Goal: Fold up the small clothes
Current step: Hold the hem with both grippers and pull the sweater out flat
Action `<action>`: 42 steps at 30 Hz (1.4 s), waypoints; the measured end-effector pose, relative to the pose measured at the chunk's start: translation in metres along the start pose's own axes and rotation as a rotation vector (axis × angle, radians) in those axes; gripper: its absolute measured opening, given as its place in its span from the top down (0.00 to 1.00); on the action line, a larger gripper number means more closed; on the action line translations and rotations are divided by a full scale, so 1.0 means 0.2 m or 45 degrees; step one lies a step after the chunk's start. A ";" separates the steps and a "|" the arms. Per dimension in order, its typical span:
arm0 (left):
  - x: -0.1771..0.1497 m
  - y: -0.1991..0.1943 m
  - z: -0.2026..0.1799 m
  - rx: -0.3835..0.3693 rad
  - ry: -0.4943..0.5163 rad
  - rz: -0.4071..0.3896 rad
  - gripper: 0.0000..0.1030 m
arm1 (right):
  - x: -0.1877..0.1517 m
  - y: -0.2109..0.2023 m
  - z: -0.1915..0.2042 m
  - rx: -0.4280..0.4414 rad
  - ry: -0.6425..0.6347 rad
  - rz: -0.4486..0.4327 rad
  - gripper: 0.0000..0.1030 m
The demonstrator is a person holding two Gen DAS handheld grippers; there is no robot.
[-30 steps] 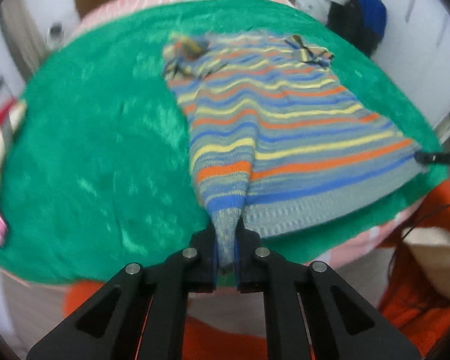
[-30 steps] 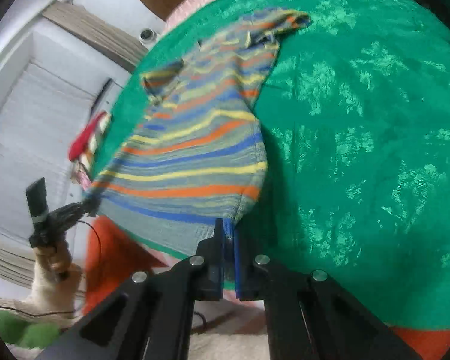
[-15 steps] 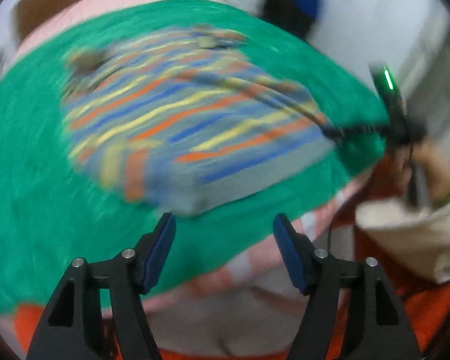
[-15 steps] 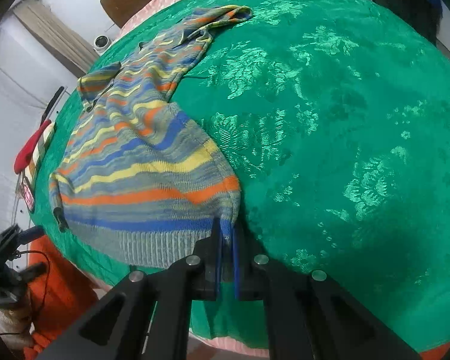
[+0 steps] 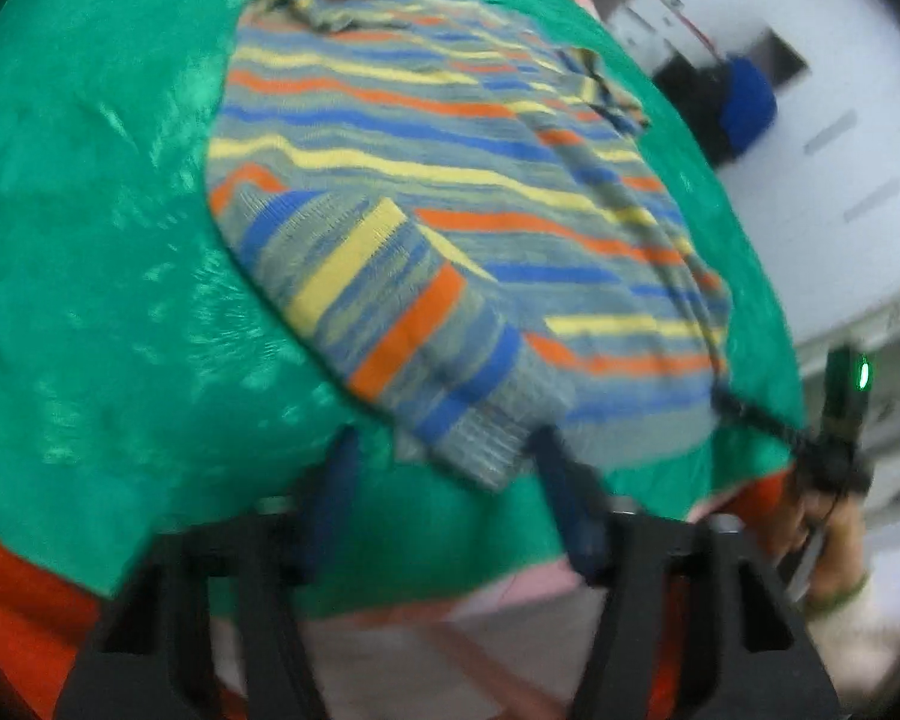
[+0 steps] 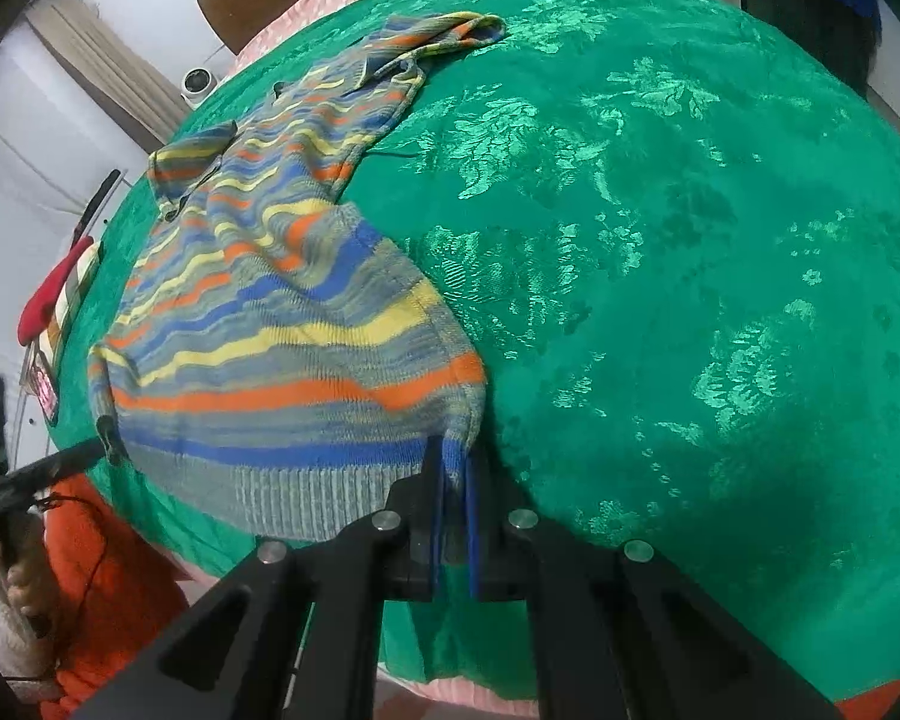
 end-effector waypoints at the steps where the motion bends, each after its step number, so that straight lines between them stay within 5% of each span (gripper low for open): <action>1: 0.01 0.00 0.03 -0.027 -0.049 0.019 0.94 | 0.00 0.00 0.00 0.001 -0.001 -0.001 0.96; 5: -0.03 -0.18 0.13 -0.025 -0.027 -0.004 0.98 | 0.01 -0.03 0.01 -0.001 -0.025 0.001 0.95; 10: -0.09 -0.36 0.19 0.215 0.177 0.055 0.99 | 0.02 -0.11 0.06 0.025 -0.094 0.029 0.95; 14: -0.10 -0.29 0.24 0.258 0.250 0.131 0.93 | 0.01 -0.07 0.07 0.038 -0.109 0.066 0.92; 16: -0.10 -0.28 0.26 0.250 0.244 0.116 0.68 | 0.01 -0.04 0.05 0.032 -0.082 0.081 0.85; 17: -0.09 -0.28 0.27 0.242 0.223 0.085 0.43 | 0.00 -0.05 0.04 0.047 -0.067 0.081 0.76; 18: -0.09 -0.28 0.27 0.241 0.208 0.057 0.31 | 0.00 -0.06 0.03 0.073 -0.048 0.078 0.70; 20: -0.08 -0.26 0.28 0.240 0.191 0.038 0.30 | -0.01 -0.09 0.01 0.103 -0.039 0.066 0.55; 23: -0.08 -0.14 0.22 0.294 0.244 0.092 0.38 | 0.00 -0.08 0.02 0.094 -0.072 0.074 0.54; 24: -0.08 -0.10 0.20 0.313 0.264 0.111 0.82 | 0.00 -0.05 0.04 0.096 -0.104 0.093 0.55; 25: -0.09 -0.06 0.19 0.348 0.285 0.148 0.94 | -0.01 -0.02 0.05 0.093 -0.127 0.109 0.69; 26: -0.09 -0.04 0.18 0.355 0.276 0.167 0.95 | -0.01 0.00 0.06 0.082 -0.148 0.129 0.95; 31: -0.11 -0.28 0.21 0.345 0.291 0.097 0.96 | -0.02 -0.16 0.10 0.125 -0.152 0.164 0.96; 36: -0.14 -0.29 0.26 0.494 0.357 0.170 0.96 | -0.15 -0.19 0.14 0.310 -0.022 0.312 0.97; 42: -0.17 -0.06 0.30 0.610 0.381 0.266 0.96 | -0.22 0.13 0.08 0.161 0.076 0.387 0.97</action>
Point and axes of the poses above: each gripper's, at about its wrist camera, not at the fingertips, and y roughly the way its jaws point, z to its left, x to its top, the point moved 1 cm from there along y, roughly the way its jaws point, and after that the axes turned 4 degrees about y, right-handed, at the moved point
